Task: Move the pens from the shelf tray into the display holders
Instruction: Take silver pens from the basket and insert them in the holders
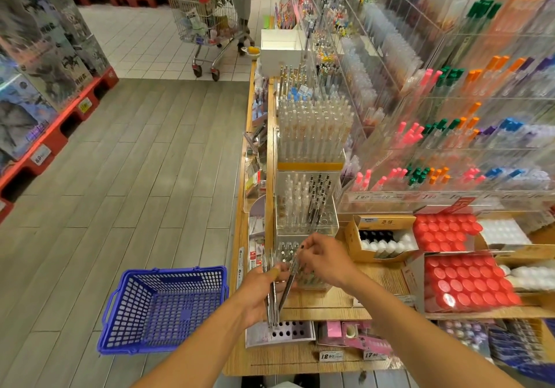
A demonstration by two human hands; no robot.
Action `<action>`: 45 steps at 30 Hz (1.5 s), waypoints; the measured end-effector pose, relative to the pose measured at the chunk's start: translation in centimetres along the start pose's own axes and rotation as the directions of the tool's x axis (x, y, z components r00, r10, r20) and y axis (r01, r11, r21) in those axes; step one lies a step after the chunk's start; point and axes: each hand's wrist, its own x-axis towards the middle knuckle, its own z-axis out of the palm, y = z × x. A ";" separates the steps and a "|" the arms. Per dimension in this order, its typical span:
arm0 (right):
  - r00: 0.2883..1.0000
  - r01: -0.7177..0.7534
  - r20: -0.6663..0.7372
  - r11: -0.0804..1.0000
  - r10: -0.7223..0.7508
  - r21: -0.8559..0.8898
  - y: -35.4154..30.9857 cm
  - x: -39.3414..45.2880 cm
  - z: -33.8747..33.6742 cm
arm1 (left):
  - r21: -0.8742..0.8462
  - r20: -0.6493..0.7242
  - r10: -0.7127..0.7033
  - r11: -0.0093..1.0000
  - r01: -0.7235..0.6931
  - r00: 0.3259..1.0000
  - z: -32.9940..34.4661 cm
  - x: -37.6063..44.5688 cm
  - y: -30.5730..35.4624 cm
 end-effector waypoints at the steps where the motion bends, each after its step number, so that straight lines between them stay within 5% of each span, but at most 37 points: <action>1: 0.999 0.042 -0.031 0.999 -0.043 -0.029 0.0 0.0 -0.4 | -0.001 -0.026 0.004 1.000 -0.004 1.000 -0.2 0.1 -0.1; 6: 0.960 0.215 -0.121 0.940 -0.254 -0.263 1.1 -0.1 -1.5 | 0.002 -0.123 -0.003 1.000 0.003 0.992 -1.7 0.5 -0.7; 11: 0.936 0.321 0.043 0.793 -0.350 -0.519 2.2 -0.3 -0.8 | -0.032 -0.144 -0.032 0.999 0.028 0.989 -2.1 0.7 -0.9; 31: 0.886 0.391 0.156 0.523 -0.436 -0.757 4.5 1.2 1.9 | -0.018 -0.131 -0.040 0.999 0.038 0.991 -2.2 0.9 -1.2; 39: 0.914 0.341 0.127 0.561 -0.385 -0.754 4.3 1.6 2.3 | -0.013 -0.101 -0.023 1.000 0.022 0.995 -2.2 0.9 -1.3; 45: 0.952 0.261 0.031 0.754 -0.305 -0.603 3.7 0.7 2.3 | -0.011 -0.059 -0.003 1.000 0.002 0.998 -1.9 0.6 -1.0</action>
